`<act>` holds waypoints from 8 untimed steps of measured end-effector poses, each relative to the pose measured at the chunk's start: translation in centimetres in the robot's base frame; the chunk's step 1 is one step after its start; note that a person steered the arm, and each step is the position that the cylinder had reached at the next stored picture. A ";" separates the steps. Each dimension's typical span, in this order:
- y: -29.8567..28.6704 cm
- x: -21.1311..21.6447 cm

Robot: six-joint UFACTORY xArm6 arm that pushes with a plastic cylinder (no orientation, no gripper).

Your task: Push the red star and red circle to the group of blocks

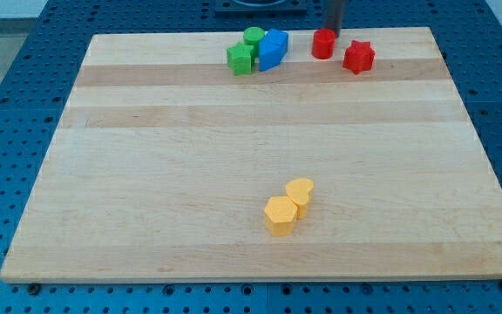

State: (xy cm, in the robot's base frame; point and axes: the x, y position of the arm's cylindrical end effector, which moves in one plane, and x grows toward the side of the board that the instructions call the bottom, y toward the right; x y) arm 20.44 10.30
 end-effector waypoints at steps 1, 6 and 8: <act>-0.7 -0.4; 1.8 8.2; 2.5 9.9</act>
State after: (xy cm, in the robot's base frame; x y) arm 30.35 12.76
